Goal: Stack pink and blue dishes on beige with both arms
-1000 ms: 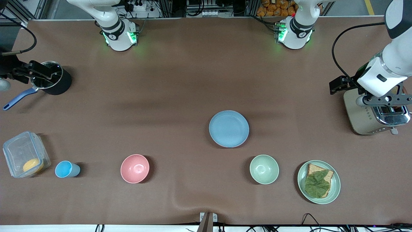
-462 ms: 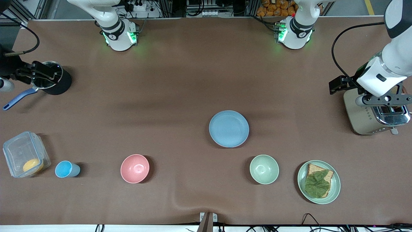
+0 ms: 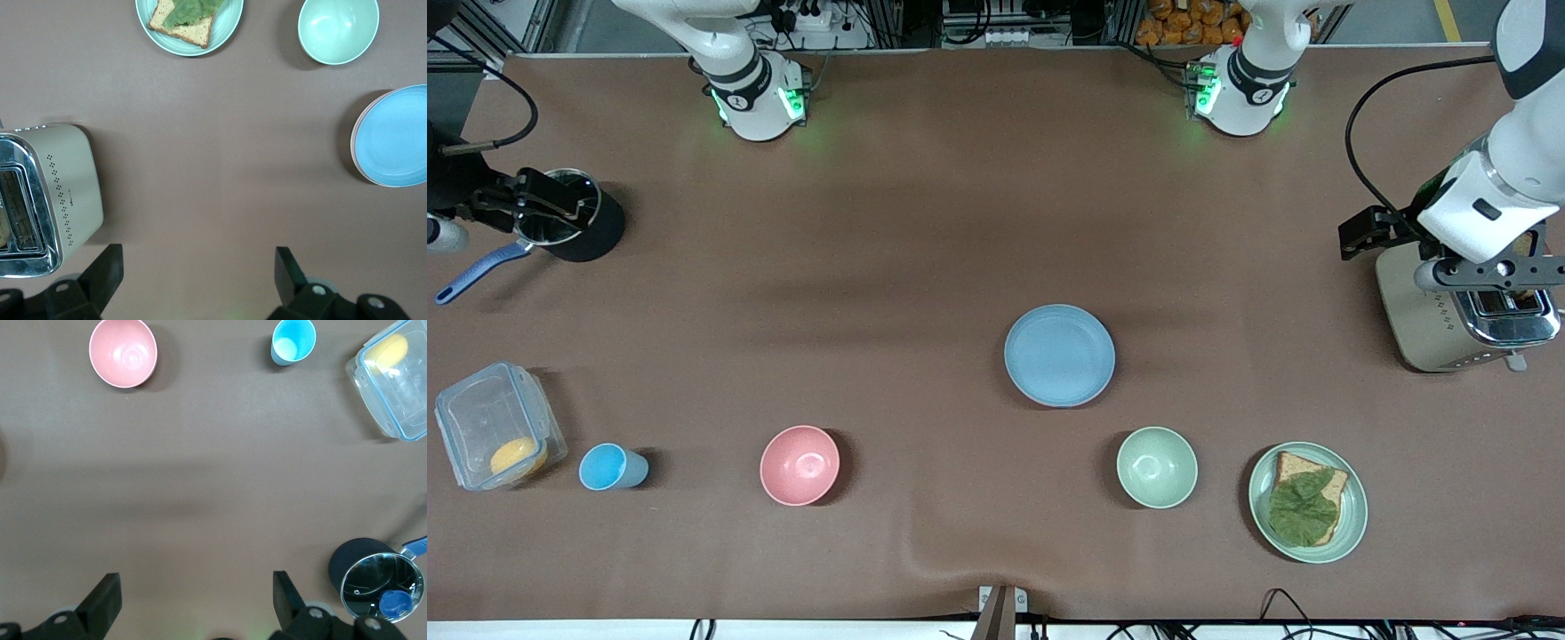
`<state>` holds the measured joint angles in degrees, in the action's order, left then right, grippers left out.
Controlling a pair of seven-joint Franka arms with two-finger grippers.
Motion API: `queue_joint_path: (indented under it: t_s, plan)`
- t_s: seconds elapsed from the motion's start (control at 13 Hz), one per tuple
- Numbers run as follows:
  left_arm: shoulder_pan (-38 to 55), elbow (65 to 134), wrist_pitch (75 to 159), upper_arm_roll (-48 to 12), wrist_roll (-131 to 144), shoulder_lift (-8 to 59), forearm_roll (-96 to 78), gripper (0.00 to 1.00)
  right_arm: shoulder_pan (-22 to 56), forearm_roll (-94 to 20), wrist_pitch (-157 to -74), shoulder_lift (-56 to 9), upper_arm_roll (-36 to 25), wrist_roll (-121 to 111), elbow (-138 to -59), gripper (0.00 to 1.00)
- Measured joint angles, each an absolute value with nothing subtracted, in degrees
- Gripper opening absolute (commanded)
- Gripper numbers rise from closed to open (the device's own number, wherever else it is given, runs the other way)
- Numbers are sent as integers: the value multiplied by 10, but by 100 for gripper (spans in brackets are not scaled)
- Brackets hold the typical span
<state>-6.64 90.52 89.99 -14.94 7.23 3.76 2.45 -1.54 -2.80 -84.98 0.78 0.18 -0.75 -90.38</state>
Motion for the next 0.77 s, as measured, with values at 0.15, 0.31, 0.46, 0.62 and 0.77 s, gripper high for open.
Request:
queue_joint_path:
  t_s: [0.15,0.31,0.46,0.62,0.77]
  plan:
    - [-66,905,903,-151,73,38,25,100,-15,-28,-850,8,2,-7,-904,100]
    - [-66,907,909,-153,81,39,25,100,-15,-28,-850,8,2,-7,-904,100]
    - [-67,907,920,-154,90,40,25,100,-16,-28,-850,8,2,-7,-904,100]
    - [-70,905,924,-153,90,40,22,100,-16,-28,-850,8,2,-8,-903,100]
    - [-71,901,925,-152,91,38,19,100,-16,-28,-850,8,2,-8,-903,100]
